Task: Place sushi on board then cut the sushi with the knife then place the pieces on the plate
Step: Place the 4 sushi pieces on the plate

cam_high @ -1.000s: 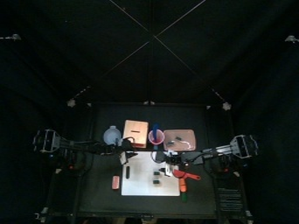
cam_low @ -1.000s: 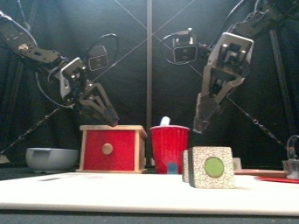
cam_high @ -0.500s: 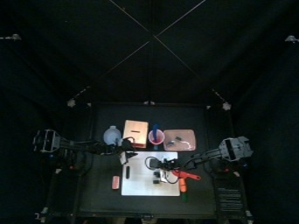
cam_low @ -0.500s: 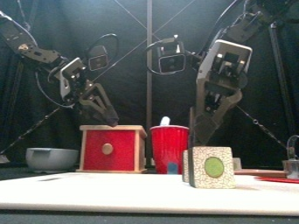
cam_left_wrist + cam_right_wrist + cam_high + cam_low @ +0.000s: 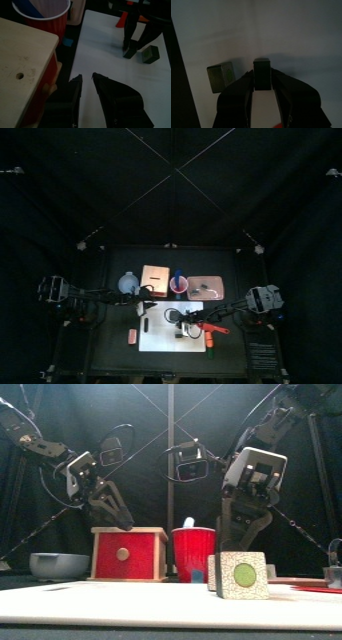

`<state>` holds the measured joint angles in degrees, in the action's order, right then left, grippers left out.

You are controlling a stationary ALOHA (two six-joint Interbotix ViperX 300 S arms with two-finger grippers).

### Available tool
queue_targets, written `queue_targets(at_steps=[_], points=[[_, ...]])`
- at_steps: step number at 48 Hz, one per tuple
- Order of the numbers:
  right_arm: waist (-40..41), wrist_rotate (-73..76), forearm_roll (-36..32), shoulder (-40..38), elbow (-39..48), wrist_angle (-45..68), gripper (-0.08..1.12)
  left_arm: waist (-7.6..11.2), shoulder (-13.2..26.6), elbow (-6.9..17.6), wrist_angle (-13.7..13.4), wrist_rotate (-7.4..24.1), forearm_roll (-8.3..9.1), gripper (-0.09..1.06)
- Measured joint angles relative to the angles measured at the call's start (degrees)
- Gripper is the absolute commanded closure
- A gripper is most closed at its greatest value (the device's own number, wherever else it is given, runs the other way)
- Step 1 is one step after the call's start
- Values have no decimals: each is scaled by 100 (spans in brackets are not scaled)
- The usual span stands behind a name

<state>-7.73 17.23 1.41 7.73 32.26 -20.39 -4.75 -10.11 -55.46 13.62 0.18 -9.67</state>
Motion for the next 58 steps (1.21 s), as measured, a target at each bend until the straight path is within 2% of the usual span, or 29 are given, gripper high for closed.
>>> queue_targets(at_steps=[6, 13, 22, 33, 45, 58], points=[[44, -9, 0, -272, 53, -123, 44, -9, 0, 0, 0, 0, 0, 30], [378, 44, 18, -940, 308, -431, 44, -9, 0, 0, 0, -9, -9, 30], [1222, 26, -62, -1854, 914, -1020, 44, -9, -9, -18, 0, 0, 0, 30], [2232, 26, -334, -2514, 1652, -1354, 44, 0, 0, -26, 0, -9, 0, 30], [3076, 26, -466, -2760, 2241, -1274, 44, -18, 0, -26, 0, -9, 0, 30], [3401, 9, -510, -2725, 2470, -896, 43, -44, -9, -26, 0, -9, 0, 30]])
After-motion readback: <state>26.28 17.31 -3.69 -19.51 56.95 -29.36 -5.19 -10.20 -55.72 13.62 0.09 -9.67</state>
